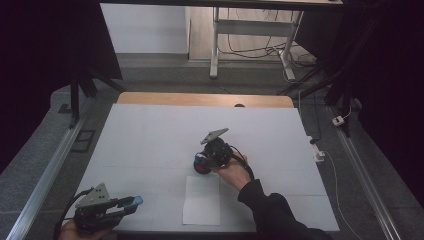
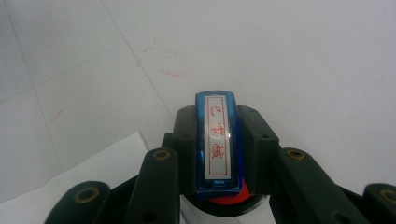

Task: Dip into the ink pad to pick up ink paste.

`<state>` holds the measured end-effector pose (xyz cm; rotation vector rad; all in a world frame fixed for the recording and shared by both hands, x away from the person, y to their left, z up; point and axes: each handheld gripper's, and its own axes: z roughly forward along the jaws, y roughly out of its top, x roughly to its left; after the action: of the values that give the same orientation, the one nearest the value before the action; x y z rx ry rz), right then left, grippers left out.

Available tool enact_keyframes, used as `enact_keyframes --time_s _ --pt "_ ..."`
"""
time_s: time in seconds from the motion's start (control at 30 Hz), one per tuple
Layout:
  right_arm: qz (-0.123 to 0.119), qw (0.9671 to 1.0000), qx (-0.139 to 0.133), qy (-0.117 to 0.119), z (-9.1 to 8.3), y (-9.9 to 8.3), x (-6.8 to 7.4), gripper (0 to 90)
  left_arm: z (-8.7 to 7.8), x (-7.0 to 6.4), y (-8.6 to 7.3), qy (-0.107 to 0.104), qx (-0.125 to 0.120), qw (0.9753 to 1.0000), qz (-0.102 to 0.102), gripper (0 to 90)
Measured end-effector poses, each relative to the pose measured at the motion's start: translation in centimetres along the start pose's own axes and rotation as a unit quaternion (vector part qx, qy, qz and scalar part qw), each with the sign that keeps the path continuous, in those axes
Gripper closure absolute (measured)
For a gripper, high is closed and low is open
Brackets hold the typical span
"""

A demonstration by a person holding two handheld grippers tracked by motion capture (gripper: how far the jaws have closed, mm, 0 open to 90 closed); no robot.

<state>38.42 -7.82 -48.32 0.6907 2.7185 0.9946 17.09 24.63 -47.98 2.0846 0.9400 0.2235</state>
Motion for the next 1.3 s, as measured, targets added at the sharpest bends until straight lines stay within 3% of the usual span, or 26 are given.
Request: enact_keyframes --time_s 0.13,0.2,0.4,0.63,0.73,1.13,1.3 --pt "-0.02 0.9996 0.005 -0.016 0.0 0.1 0.5 71.5 0.0 0.0 0.0 0.0 0.001 1.0 0.001 68.1" --pt "-0.018 0.9997 0.004 -0.014 0.0 0.1 0.5 71.6 0.0 0.0 0.0 0.0 0.001 1.0 0.001 68.1" --pt "0.015 0.9998 -0.007 0.011 0.0 -0.3 -0.4 71.5 0.0 0.0 0.0 0.0 0.002 1.0 0.001 68.1" --pt "0.053 0.9973 -0.023 0.045 0.1 -0.8 -1.7 71.6 0.0 0.0 0.0 -0.001 0.001 1.0 0.001 68.1" --pt "0.046 0.9977 -0.024 0.043 0.1 -0.8 -1.6 71.6 0.0 0.0 0.0 -0.001 0.002 1.0 0.001 68.2" --pt "-0.006 0.9999 -0.01 -0.004 0.2 -0.3 0.1 71.5 0.1 0.0 0.1 -0.001 0.003 1.0 0.001 68.1" --pt "-0.006 0.9999 -0.01 -0.006 0.2 -0.4 0.1 71.5 0.1 0.0 0.1 0.0 0.004 1.0 0.001 68.2"
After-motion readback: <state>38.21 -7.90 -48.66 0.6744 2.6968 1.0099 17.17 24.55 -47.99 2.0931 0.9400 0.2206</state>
